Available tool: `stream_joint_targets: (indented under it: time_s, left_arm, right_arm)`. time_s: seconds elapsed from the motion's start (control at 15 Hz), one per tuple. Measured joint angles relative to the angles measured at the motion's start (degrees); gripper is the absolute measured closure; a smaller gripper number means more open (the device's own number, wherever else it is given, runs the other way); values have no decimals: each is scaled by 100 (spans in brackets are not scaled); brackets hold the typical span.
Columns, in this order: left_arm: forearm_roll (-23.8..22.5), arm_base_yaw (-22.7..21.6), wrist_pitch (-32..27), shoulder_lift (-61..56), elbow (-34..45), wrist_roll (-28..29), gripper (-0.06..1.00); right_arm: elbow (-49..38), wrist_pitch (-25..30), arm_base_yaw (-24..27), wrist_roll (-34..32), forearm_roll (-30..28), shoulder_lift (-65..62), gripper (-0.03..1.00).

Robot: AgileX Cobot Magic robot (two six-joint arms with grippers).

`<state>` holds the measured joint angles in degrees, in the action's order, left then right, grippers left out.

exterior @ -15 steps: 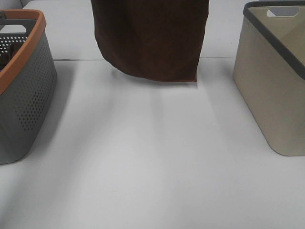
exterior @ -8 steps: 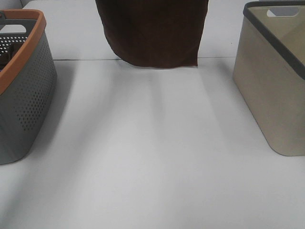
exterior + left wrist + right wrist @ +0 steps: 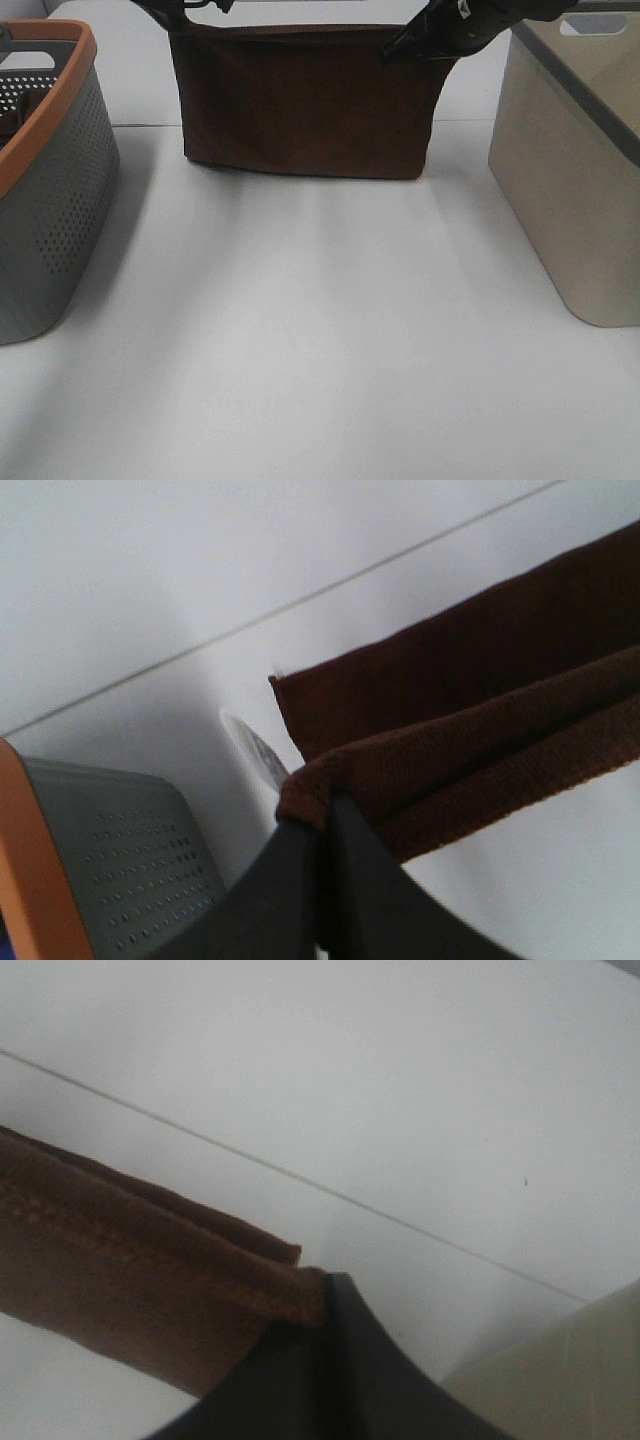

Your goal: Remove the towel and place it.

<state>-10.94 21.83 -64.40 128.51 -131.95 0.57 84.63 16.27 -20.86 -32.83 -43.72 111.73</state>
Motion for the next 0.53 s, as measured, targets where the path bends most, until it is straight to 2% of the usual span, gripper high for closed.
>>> stream_joint_targets:
  time_s: [0.27, 0.4, 0.53]
  left_arm:
    - [378, 0, -206, 0, 166, 0, 94]
    - [418, 0, -258, -6, 647, 0, 94]
    - [504, 63, -275, -74, 1255, 0, 94]
  right_arm:
    - [0, 957, -6, 1335, 1702, -74, 97]
    - [-34, 1364, 0, 1942, 2601, -120, 97]
    - [-241, 1702, 0, 2361, 3157, -126, 97]
